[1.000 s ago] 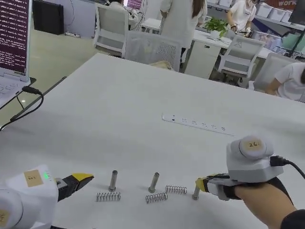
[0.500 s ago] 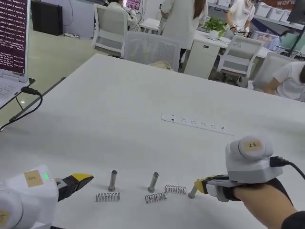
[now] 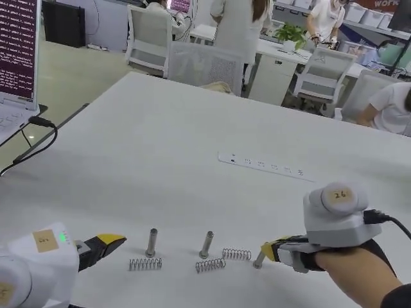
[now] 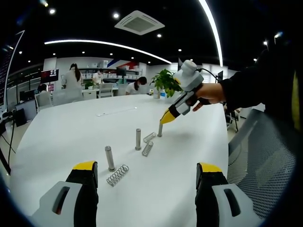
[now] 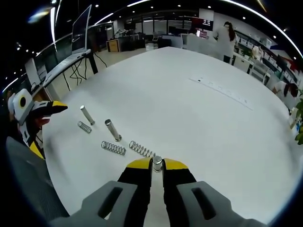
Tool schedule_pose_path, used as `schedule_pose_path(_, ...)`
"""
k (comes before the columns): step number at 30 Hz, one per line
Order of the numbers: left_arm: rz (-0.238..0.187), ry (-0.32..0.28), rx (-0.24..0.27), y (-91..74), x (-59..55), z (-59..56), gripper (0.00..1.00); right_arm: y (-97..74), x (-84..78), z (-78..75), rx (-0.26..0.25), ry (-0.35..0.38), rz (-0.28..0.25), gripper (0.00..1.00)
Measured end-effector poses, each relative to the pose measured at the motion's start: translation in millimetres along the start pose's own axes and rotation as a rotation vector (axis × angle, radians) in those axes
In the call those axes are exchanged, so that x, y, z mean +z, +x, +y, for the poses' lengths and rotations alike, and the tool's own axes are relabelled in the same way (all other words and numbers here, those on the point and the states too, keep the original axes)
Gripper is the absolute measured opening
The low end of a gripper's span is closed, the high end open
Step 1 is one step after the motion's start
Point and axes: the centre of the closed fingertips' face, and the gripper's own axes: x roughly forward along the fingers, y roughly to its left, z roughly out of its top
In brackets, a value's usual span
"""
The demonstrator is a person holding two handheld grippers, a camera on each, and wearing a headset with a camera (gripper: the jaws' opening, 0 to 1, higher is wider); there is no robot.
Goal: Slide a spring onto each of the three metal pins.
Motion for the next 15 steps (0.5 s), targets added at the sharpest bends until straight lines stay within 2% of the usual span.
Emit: schedule_pose_path(15,0.001,0.004,-0.007,1.6,0.5,-0.9,0.83,-2.9,0.8,1.0,0.006,-0.019,-0.012,0.06)
